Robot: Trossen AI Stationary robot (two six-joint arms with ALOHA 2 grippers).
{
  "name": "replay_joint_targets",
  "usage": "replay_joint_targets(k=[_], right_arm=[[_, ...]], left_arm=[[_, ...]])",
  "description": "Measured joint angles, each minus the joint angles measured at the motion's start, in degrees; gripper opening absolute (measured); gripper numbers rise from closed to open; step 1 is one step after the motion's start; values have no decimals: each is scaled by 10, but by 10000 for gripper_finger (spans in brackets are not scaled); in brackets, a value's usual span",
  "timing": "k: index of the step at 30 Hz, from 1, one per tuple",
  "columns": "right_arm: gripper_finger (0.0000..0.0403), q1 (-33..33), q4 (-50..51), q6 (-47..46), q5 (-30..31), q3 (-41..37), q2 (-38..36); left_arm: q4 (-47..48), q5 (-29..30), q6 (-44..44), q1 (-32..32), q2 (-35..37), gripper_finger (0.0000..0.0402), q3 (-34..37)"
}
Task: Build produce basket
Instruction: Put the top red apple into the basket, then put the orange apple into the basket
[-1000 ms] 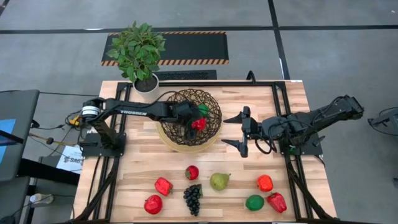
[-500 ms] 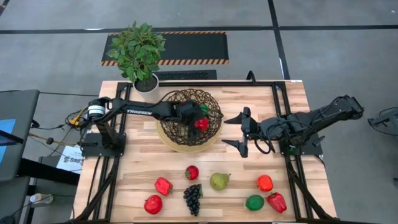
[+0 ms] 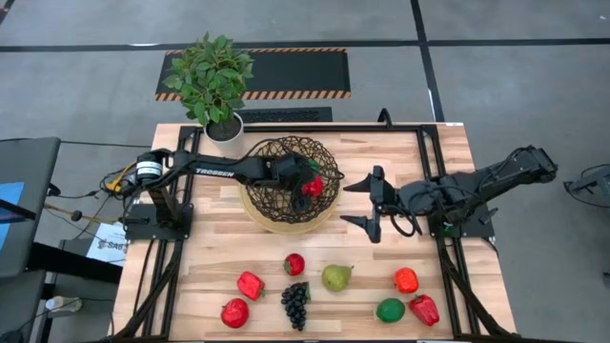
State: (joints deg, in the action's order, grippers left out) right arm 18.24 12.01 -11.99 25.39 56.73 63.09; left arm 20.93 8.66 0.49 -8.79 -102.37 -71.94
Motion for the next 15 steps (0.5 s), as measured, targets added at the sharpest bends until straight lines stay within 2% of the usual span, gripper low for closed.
replay_joint_targets(k=[15], right_arm=[[379,-17,0,19,0,0,0]], left_arm=[[-12,6,-6,4,0,386,0]])
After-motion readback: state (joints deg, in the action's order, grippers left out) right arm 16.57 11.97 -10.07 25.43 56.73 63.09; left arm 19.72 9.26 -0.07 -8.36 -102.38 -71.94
